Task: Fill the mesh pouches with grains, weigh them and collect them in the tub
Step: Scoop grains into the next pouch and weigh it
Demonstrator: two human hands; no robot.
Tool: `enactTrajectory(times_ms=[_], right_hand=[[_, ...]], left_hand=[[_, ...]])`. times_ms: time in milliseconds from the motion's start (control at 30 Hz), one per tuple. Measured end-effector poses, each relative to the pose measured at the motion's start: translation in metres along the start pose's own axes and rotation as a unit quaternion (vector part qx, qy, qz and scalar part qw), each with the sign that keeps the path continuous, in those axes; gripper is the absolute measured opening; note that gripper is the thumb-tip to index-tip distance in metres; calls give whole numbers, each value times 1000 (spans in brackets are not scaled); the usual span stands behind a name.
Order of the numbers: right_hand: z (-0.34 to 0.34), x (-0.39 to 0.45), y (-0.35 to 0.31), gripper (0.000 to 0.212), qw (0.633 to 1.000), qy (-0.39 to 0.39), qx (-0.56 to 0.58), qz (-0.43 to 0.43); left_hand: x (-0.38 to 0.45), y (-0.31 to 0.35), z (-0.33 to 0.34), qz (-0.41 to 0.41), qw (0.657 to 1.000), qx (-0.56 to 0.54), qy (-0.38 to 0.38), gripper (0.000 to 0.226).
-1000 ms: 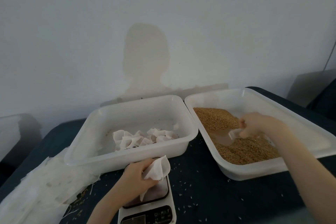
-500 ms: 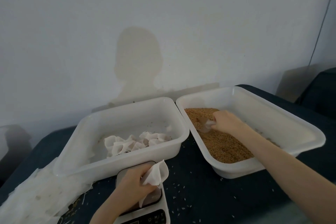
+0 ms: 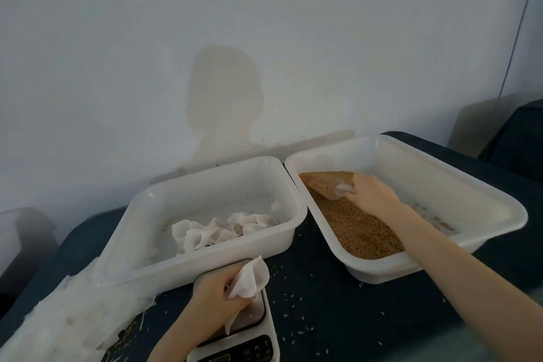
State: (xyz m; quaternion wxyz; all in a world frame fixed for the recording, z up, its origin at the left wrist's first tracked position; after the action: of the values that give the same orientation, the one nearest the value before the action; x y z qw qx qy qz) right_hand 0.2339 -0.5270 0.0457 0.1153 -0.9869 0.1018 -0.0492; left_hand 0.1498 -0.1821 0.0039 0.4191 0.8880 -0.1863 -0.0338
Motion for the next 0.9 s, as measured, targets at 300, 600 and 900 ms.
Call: enactTrajectory(times_ms=[300, 600, 900], right_hand=[[-12, -1, -1, 22, 996, 63, 61, -11], [-17, -7, 12, 22, 994, 83, 2, 64], [-20, -9, 8, 16, 987, 111, 44, 107]], left_hand=[[-4, -6, -3, -28, 999, -9, 24, 10], [-20, -1, -15, 14, 999, -35, 3, 55], [-24, -5, -3, 34, 999, -20, 10, 39]])
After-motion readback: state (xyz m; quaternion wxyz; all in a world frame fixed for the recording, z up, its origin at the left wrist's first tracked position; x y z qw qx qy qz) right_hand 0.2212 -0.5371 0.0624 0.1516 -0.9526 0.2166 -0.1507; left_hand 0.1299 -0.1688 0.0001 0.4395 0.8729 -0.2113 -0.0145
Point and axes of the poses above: each hand's wrist, its own x-axis towards the middle knuckle, its own z-axis out of the palm, y = z × x, the point moved 4 cm from there along x, towards the middle knuckle, and after that the axes turned 7 degrees about -x, right-handed, at the moved point
